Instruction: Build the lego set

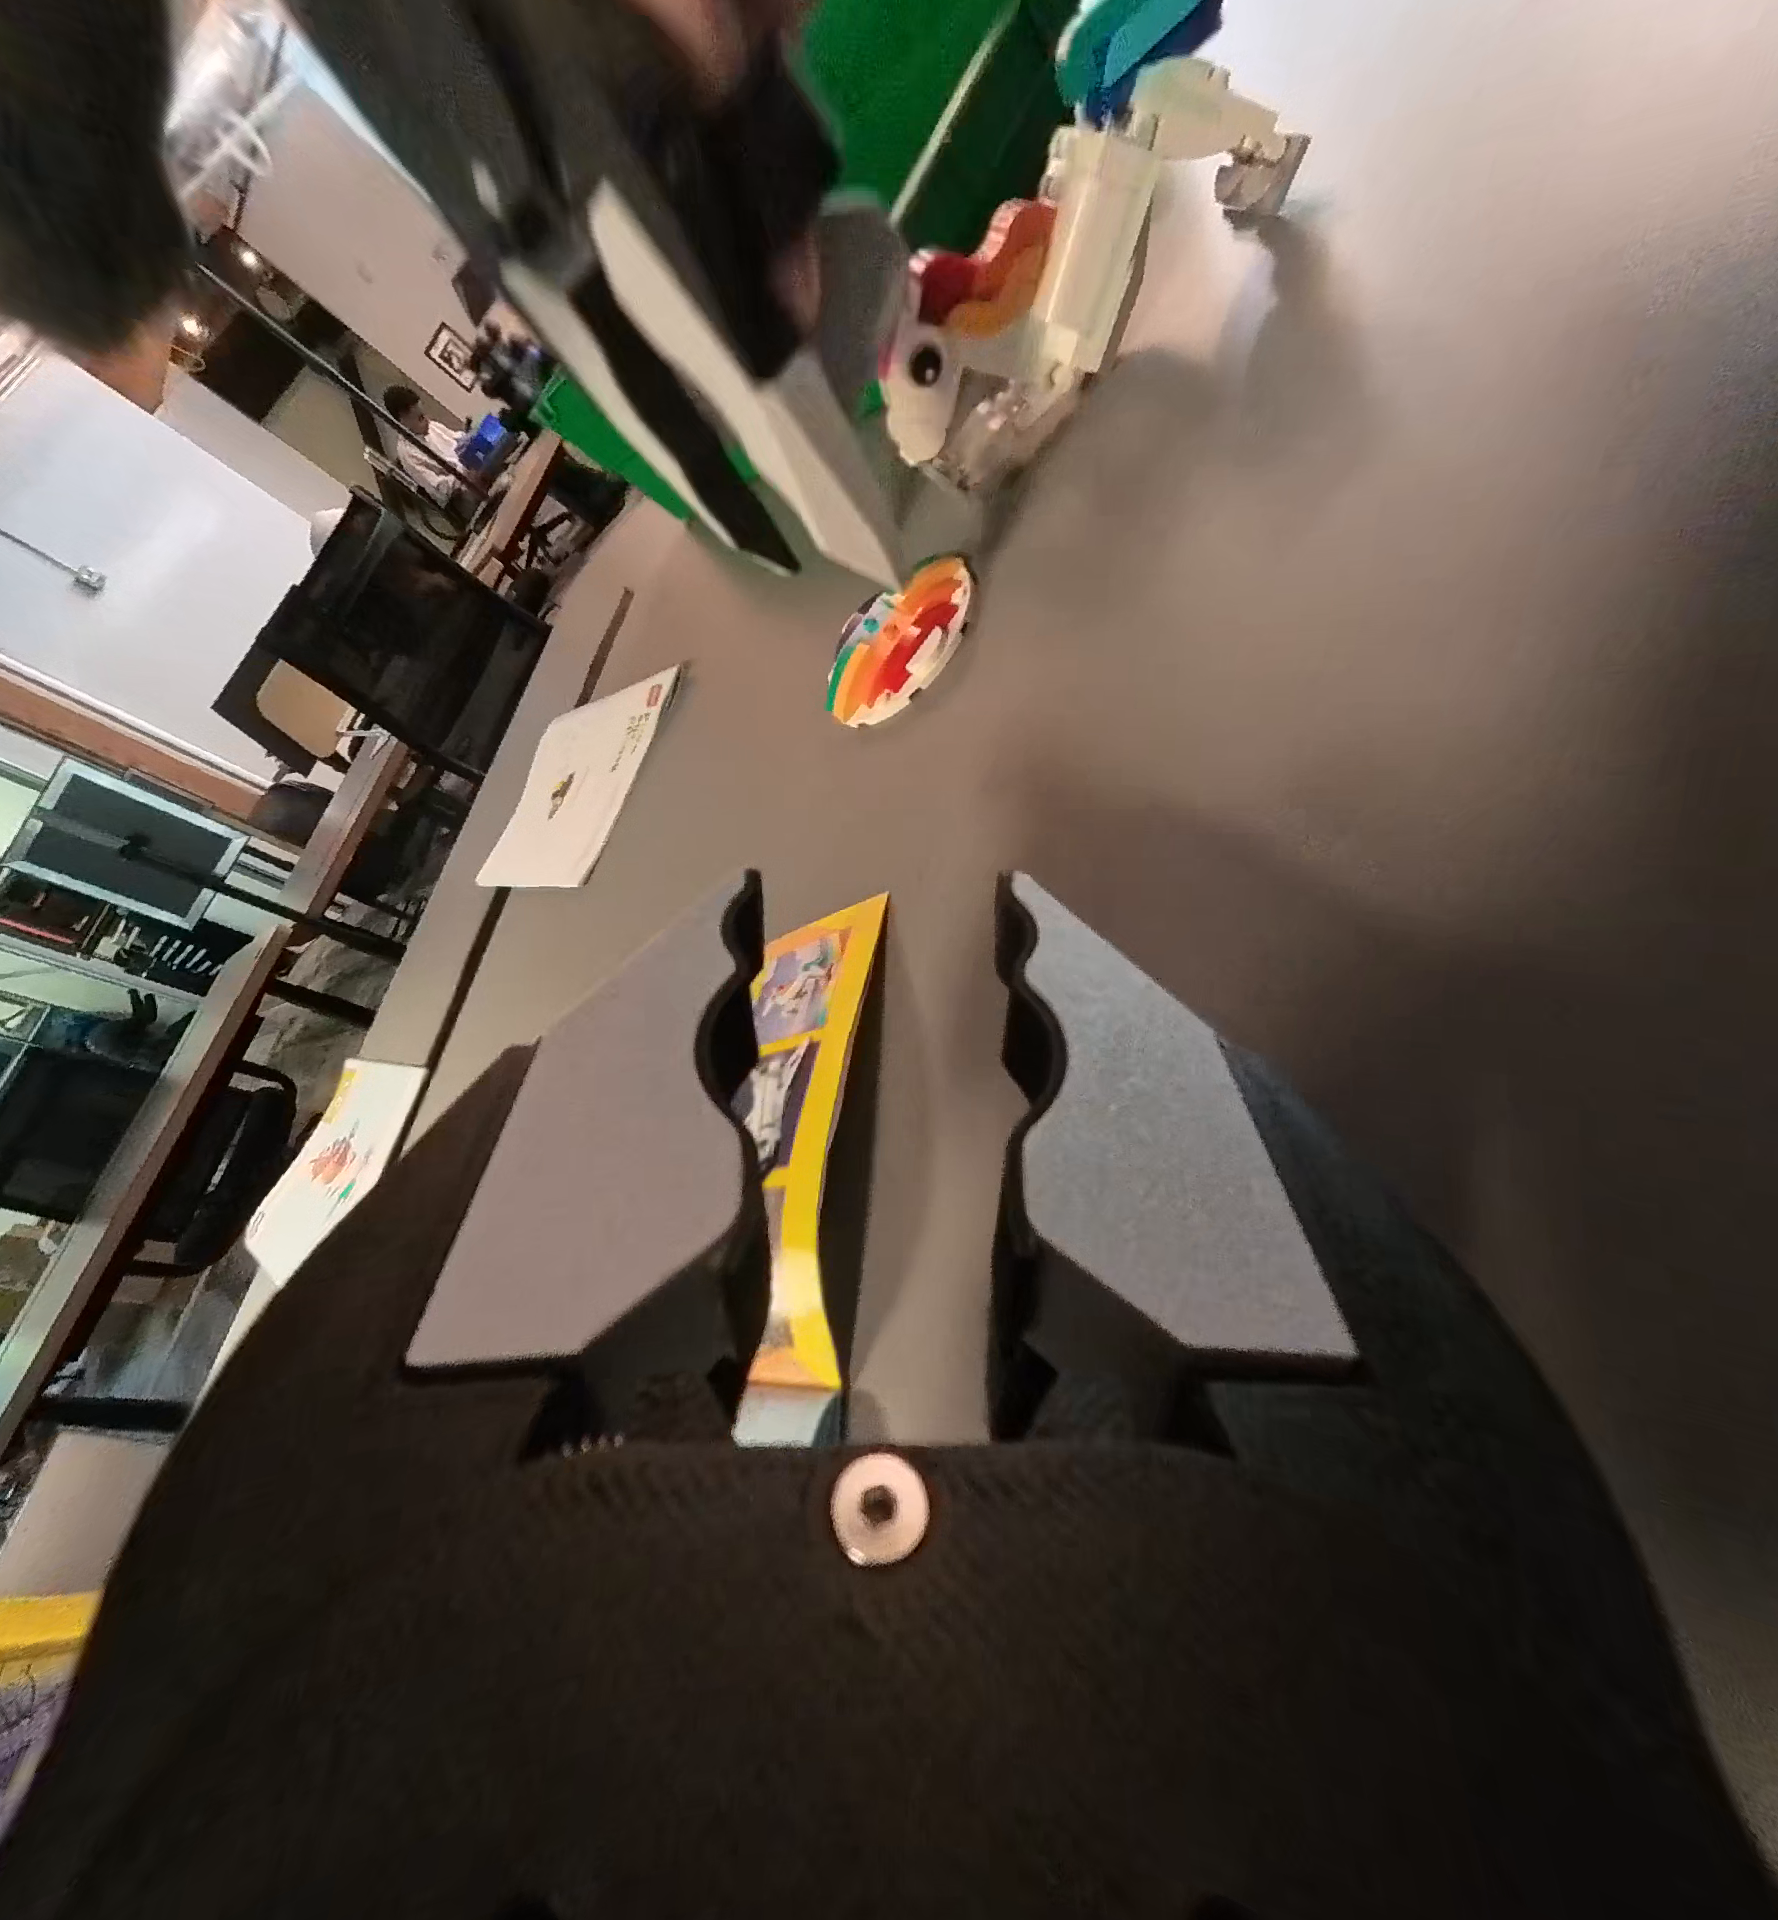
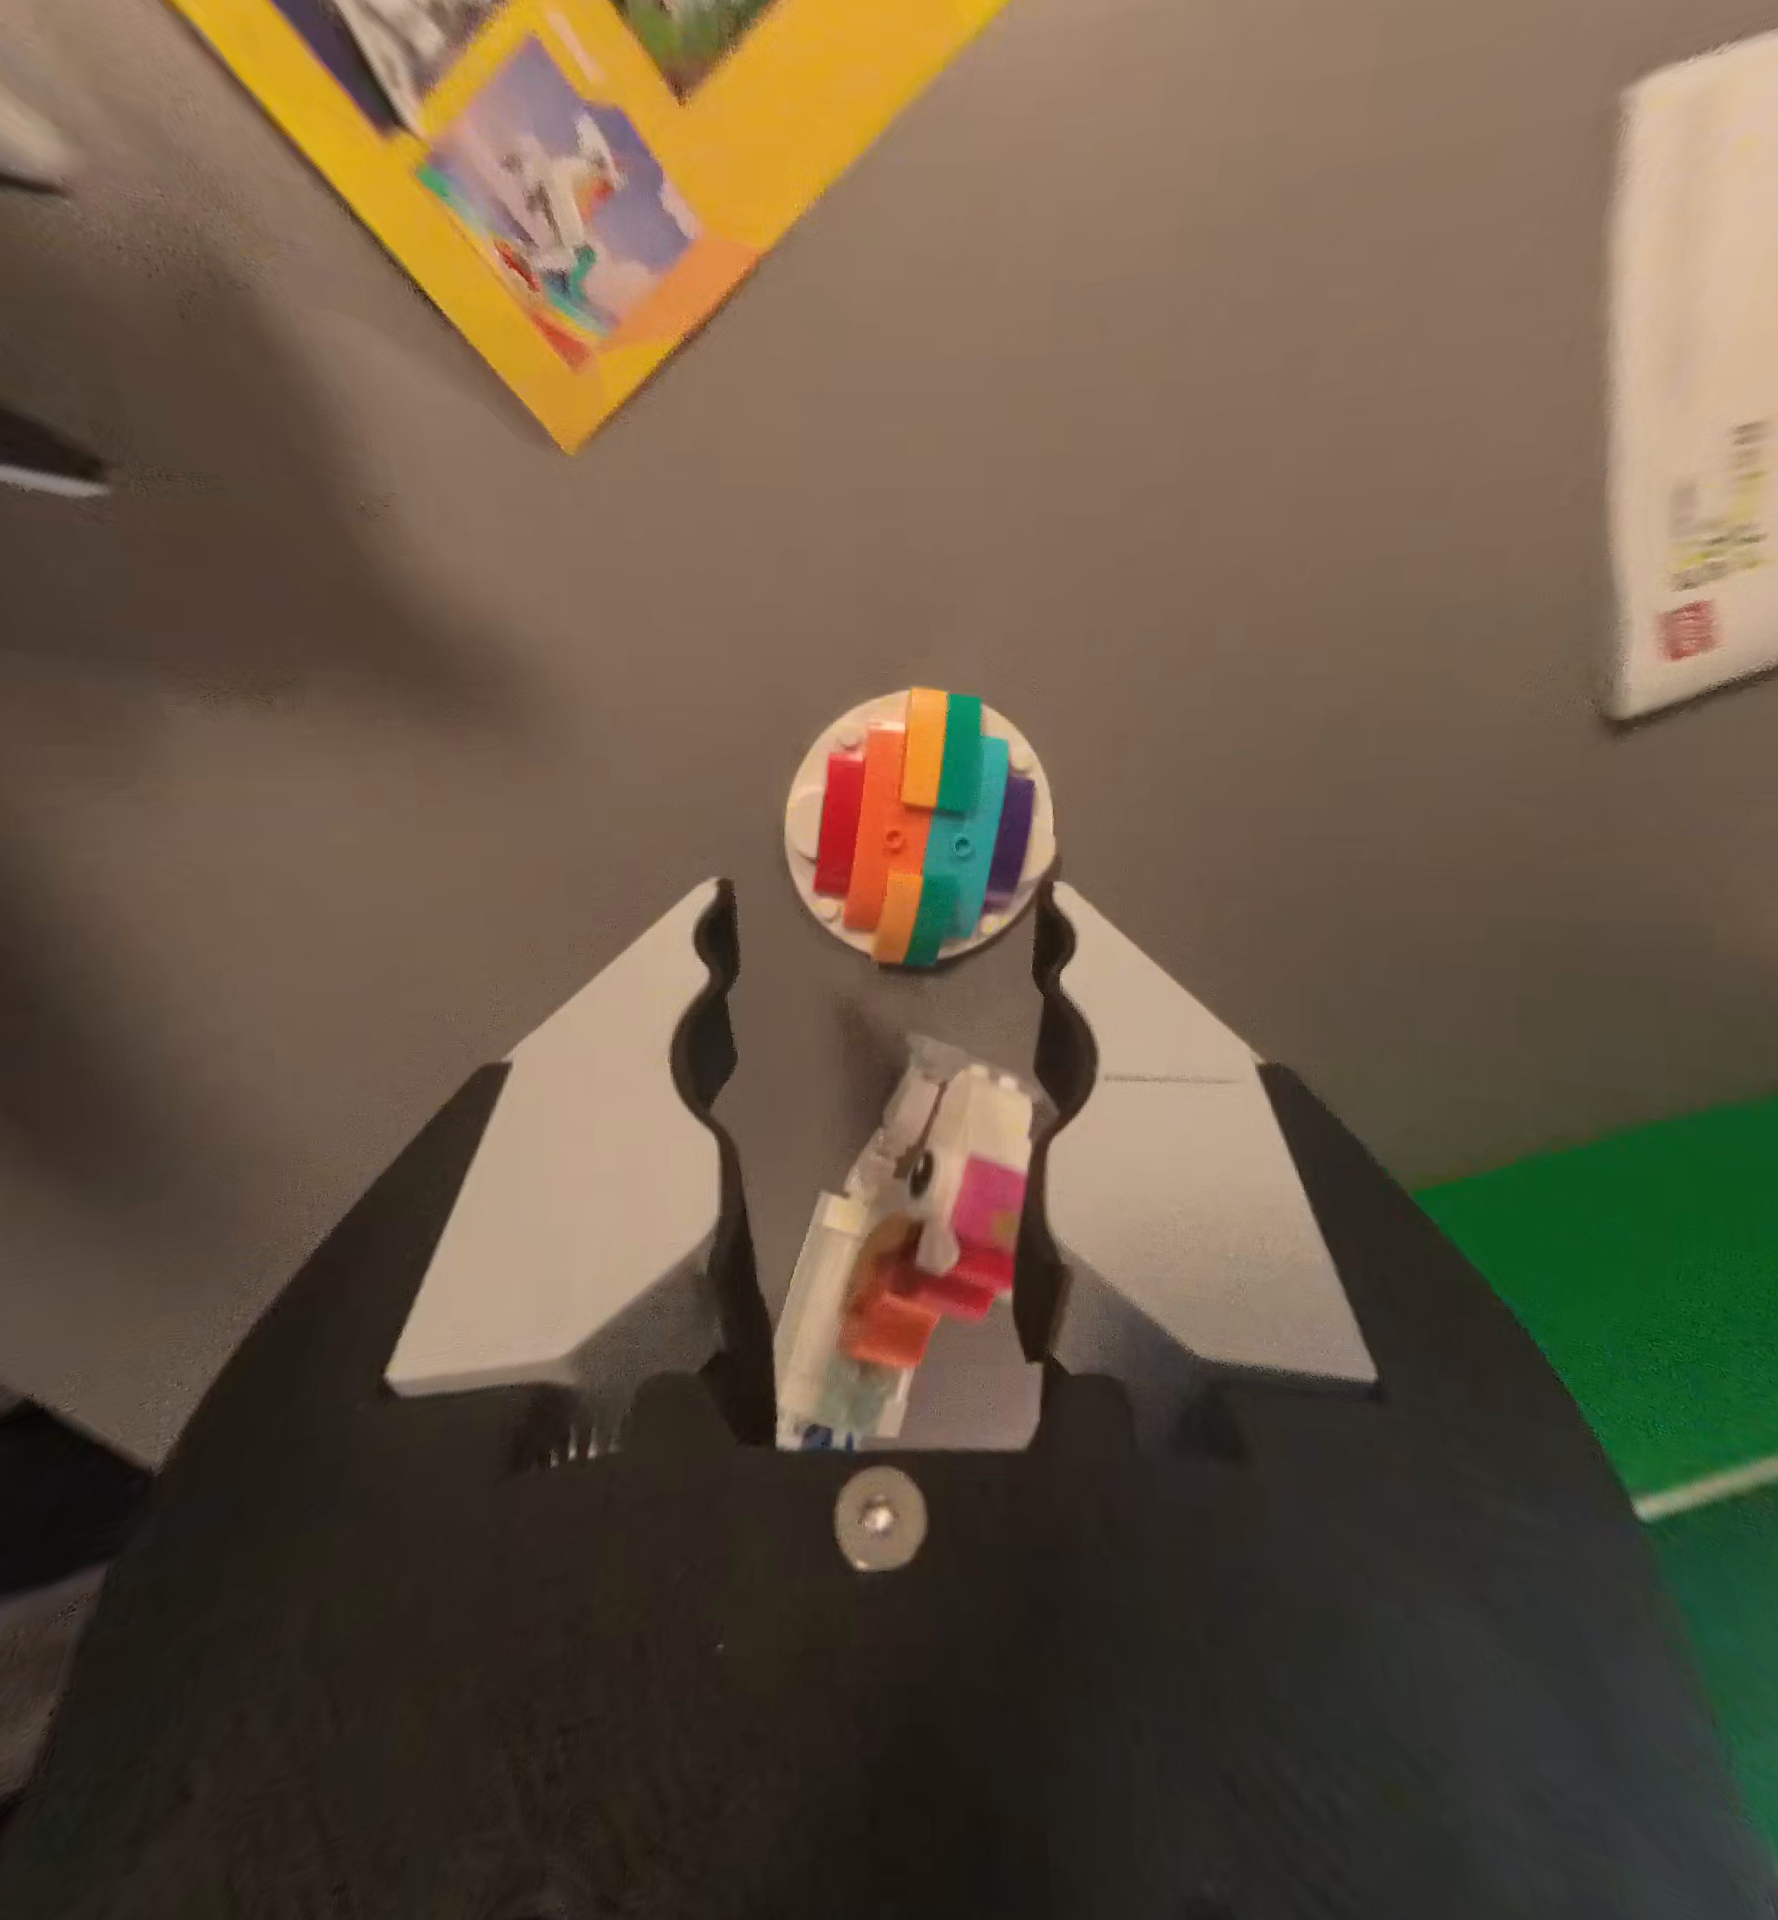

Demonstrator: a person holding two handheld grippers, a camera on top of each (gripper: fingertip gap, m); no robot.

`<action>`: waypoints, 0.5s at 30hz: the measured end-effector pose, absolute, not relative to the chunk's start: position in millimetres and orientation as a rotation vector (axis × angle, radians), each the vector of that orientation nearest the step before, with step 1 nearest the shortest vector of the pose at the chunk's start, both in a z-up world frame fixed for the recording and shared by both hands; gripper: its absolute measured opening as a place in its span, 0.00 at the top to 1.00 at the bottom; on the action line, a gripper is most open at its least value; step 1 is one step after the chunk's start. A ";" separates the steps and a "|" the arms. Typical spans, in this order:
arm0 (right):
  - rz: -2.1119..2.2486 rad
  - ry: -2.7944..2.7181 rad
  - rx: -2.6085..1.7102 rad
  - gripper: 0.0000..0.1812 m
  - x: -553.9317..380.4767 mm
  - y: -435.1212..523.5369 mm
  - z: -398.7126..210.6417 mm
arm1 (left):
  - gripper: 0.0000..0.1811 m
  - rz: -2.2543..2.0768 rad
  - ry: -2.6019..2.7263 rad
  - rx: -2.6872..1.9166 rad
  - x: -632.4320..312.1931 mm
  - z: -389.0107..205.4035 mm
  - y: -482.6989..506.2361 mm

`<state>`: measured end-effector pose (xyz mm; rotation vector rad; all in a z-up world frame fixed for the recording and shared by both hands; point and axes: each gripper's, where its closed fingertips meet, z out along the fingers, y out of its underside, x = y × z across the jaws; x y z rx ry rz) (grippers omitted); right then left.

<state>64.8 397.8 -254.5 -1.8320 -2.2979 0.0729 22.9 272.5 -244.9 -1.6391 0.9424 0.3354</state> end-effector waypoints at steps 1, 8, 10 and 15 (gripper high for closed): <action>-0.001 -2.340 -1.884 0.69 63.5 401.7 -263.1 | 0.76 0.333 0.943 -1.636 23.2 -244.4 270.5; -0.224 -2.464 -2.068 0.72 67.1 407.9 -285.8 | 0.76 0.359 0.976 -1.618 22.1 -246.0 251.8; -0.203 -2.492 -2.007 0.73 65.7 397.0 -285.8 | 0.76 0.347 0.974 -1.615 21.5 -245.3 246.4; -0.016 -2.555 -1.762 0.74 58.0 337.1 -285.8 | 0.76 0.297 0.963 -1.621 22.6 -244.8 241.5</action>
